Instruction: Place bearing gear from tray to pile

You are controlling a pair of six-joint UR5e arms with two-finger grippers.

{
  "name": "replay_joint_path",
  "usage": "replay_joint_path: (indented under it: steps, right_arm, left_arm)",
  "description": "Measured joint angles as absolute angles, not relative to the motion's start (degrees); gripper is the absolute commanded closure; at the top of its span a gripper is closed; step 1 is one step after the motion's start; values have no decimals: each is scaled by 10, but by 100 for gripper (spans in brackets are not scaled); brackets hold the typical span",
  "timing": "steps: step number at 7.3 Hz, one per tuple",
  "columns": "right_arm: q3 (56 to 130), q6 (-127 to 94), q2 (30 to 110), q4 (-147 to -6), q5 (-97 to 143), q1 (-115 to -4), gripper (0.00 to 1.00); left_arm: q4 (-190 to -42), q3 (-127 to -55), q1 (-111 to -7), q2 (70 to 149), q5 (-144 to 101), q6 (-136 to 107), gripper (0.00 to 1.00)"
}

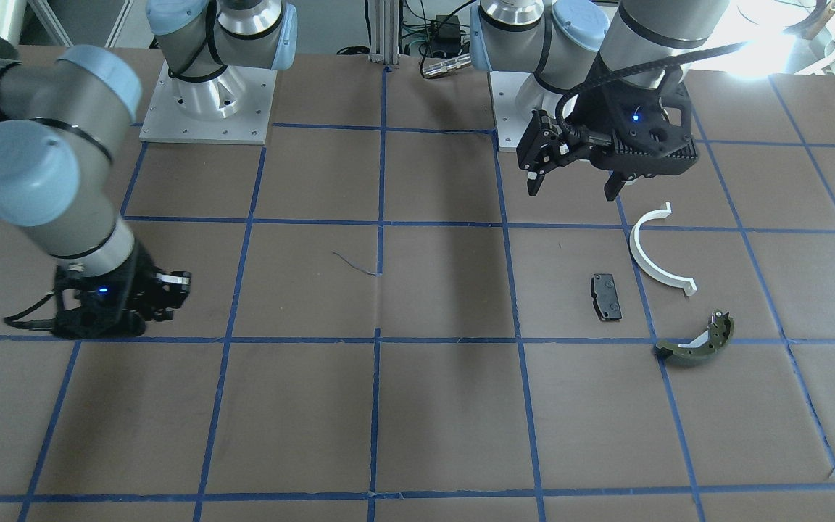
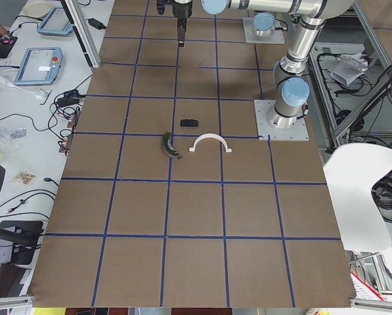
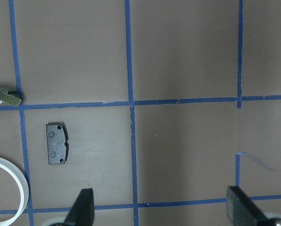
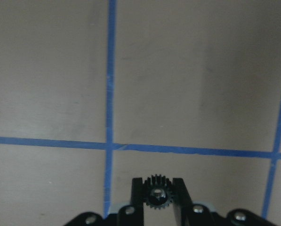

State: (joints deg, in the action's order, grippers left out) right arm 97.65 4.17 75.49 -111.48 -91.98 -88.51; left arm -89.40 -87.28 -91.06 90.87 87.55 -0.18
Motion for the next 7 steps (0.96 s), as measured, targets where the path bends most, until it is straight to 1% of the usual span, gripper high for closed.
replay_joint_path:
  steps: [2,3,5,6,7]
  right_arm:
    - [987,-98,745,-1142,-909,-1008,96]
    - [988,-153,727,-1166,-894,-1053,91]
    - [989,-244,688,-1216,-866,-1116,91]
    - [989,-262,670,-1232,-861,-1144,75]
    - [990,-273,653,-1248,-858,-1161,10]
  left_arm:
    - [-894,-873,-911,909,875,-2,0]
    - [-893,-873,-911,909,875,-2,0]
    - [-894,-874,-910,908,875,-2,0]
    - [-894,-874,-910,907,875,-2,0]
    - [-894,-874,-910,907,875,-2,0]
